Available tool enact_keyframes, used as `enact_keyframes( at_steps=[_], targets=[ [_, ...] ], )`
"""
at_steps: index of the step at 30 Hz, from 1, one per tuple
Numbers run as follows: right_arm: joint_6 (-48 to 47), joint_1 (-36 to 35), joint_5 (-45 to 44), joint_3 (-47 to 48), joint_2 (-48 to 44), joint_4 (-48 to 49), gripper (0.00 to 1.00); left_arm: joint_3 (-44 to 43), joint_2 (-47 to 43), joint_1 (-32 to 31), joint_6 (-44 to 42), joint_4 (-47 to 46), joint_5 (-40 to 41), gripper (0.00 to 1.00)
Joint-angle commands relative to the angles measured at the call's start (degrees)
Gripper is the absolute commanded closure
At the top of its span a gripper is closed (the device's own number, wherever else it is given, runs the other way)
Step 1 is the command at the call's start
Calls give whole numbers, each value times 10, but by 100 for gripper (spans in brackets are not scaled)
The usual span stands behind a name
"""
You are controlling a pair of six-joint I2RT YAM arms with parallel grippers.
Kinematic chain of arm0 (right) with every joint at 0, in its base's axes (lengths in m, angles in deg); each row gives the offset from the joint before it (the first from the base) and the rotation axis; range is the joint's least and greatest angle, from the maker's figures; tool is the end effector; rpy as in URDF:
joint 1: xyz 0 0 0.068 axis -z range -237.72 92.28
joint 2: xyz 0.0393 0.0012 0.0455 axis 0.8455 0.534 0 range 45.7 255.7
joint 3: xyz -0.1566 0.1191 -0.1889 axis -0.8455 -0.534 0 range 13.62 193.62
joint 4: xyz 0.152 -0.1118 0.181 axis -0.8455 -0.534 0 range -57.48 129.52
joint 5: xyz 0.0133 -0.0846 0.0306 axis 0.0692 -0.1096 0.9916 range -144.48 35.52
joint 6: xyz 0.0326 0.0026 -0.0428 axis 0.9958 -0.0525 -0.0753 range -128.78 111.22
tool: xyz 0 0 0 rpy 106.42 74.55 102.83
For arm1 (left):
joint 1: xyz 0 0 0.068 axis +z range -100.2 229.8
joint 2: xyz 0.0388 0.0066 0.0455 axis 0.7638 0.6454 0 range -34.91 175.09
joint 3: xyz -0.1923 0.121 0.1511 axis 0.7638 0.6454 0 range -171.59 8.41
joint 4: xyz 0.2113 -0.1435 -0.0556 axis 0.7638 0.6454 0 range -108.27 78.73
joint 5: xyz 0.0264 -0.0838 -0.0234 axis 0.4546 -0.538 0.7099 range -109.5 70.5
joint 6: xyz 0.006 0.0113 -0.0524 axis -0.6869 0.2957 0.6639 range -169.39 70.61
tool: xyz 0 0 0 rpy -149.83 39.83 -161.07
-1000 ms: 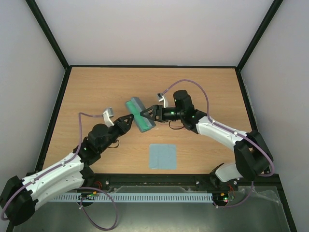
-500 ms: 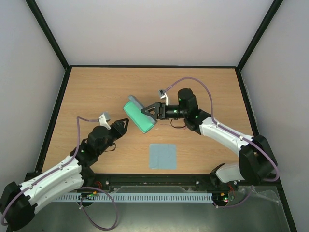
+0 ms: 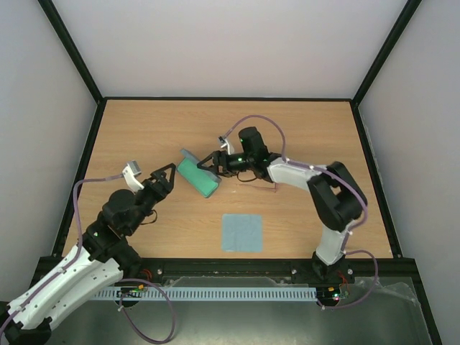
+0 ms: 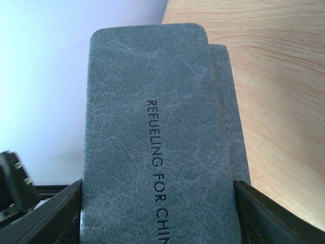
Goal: Organize the sunglasses
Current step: Place the sunglasses case at the center of the board.
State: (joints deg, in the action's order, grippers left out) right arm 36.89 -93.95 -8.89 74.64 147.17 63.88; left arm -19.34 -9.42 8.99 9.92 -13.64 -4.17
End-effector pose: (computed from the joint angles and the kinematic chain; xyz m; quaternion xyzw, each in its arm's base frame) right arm 0.3019 0.2526 0.2316 -0.1714 0.7534 0.5970 0.2157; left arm 0.1062 -0.0794 0.2922 -0.2061 0.6910 -0.4643 0.5142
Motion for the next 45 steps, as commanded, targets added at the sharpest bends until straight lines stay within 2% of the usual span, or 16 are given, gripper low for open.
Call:
enact_keyframes(
  at_steps=[1,11,18,20,21,25,35,40,42,43,44,45],
  targets=[
    [1,-3,69,66,77,32,55,-3,3,5,-17,50,19,26],
    [-34,-17,105,179,227,-23,49,4,4,18,-25,47,14,26],
    [-75,-15,81,223,248,-87,23,6,7,25,-28,44,7,26],
    [-81,-15,77,227,244,-94,2,9,5,26,-28,41,6,26],
    [-84,-16,77,229,241,-99,1,10,5,26,-27,39,4,26],
    [-119,-15,47,231,221,-146,2,15,5,27,-25,35,-2,26],
    [-186,-14,-97,180,115,-227,1,20,3,28,-19,29,-10,26],
    [-208,-28,-196,78,5,-240,2,20,-2,28,-19,34,-11,26],
    [-209,-39,-245,23,-51,-239,12,20,-4,28,-21,37,-9,26],
    [-205,-46,-264,-4,-79,-235,21,19,-5,28,-22,39,-8,26],
    [-200,-54,-280,-34,-103,-227,32,20,-6,28,-24,42,-6,26],
    [-195,-64,-291,-61,-123,-220,49,20,-7,28,-25,46,-5,26]
  ],
)
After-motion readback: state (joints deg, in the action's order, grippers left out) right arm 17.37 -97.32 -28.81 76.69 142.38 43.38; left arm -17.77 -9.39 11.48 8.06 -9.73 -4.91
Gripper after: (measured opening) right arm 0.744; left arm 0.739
